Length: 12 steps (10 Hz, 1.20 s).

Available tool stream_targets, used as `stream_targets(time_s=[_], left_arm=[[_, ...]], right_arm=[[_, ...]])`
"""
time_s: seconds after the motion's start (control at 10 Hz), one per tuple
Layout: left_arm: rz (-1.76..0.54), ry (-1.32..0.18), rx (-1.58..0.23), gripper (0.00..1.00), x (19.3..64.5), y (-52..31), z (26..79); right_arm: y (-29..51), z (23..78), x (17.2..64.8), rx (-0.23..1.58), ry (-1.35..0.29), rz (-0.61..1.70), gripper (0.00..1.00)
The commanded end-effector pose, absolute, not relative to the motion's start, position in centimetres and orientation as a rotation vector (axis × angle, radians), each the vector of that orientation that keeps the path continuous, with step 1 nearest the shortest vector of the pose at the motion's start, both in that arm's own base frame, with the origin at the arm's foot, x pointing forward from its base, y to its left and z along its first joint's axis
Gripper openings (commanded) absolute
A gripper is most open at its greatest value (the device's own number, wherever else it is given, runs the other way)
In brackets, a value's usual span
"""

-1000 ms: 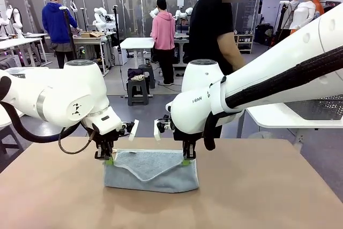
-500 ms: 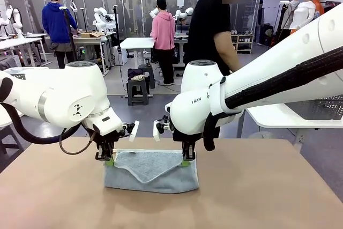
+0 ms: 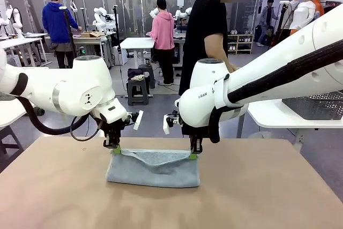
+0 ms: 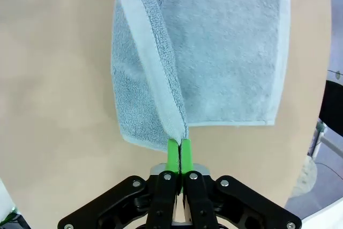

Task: Fold the towels and place them in the basket.
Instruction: When a person lays out a Towel with hook on the table, fold it in half twice.

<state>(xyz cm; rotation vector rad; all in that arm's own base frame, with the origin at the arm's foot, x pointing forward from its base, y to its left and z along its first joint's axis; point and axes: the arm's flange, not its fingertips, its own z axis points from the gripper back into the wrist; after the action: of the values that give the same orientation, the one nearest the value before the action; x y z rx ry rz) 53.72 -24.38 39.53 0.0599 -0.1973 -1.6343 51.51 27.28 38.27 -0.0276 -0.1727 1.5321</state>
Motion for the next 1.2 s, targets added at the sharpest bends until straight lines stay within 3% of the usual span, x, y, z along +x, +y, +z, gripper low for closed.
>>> stream_targets(time_s=[0.0,1.1], left_arm=[[-1.642,-0.186,0.029,0.03,55.3,-24.3,39.8],[-1.504,-0.202,0.093,0.03,60.7,-23.5,36.9]], right_arm=[[27.2,38.6,53.0,-0.066,-0.196,1.564,0.01],[27.9,35.6,59.7,-0.088,-0.199,1.529,0.01]])
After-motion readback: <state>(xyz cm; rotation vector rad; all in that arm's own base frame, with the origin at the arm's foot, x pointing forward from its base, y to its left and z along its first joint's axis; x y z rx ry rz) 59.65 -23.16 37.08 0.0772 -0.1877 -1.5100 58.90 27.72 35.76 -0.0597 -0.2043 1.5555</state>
